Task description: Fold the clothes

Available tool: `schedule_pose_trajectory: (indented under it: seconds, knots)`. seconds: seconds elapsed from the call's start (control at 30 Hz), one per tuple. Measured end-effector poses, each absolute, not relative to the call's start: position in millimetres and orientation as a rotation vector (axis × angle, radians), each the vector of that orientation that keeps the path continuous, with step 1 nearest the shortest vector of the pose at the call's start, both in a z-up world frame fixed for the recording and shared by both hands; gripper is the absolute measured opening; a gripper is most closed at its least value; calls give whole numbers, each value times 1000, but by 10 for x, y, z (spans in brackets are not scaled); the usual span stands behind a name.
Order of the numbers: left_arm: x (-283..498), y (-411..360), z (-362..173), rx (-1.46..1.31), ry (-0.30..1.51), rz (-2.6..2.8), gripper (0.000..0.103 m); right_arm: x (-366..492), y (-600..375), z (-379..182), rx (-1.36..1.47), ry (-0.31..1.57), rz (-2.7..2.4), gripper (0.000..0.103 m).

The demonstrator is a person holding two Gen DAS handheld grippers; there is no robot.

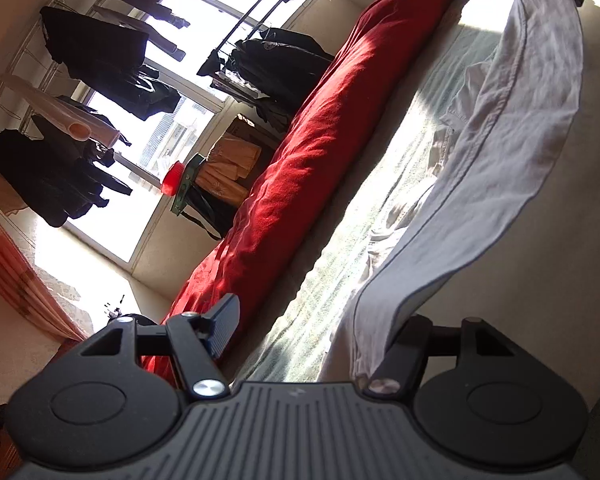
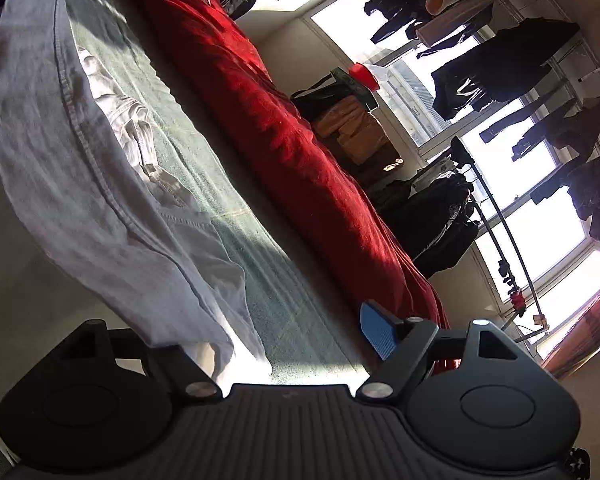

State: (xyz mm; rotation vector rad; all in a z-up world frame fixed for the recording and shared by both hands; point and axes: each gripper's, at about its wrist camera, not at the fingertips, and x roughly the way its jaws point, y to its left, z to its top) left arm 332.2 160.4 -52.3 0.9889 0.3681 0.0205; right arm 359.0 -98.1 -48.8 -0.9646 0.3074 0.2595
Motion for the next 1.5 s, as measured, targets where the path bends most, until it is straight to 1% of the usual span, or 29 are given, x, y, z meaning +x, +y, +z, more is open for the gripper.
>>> schedule_pose_trajectory:
  seconds: [0.2, 0.3, 0.53, 0.67, 0.8, 0.97, 1.17, 1.3, 1.5]
  knots:
    - [3590, 1699, -773, 953, 464, -30, 68, 3957, -985, -697, -906, 430, 353, 83]
    - [3635, 1737, -807, 906, 500, -61, 68, 4053, -1042, -762, -853, 495, 405, 83]
    - [3394, 1848, -609, 800, 531, -148, 68, 3993, -1342, -506, -688, 584, 552, 83]
    - [3310, 1918, -590, 746, 576, -166, 68, 3933, -1500, -448, -612, 640, 589, 84]
    - [3416, 1967, -563, 720, 577, -131, 68, 3960, -1568, -490, -594, 644, 563, 84]
    - [3723, 2121, -434, 597, 566, -112, 68, 4189, -1678, -399, -502, 630, 556, 84]
    - [4090, 2190, -512, 547, 590, -85, 68, 4600, -1700, -429, -441, 639, 535, 84]
    - [4165, 2204, -544, 519, 602, -90, 68, 4772, -1689, -541, -416, 665, 519, 84]
    - [4101, 2489, -201, 303, 566, -158, 68, 4656, -1712, -546, -391, 634, 523, 84]
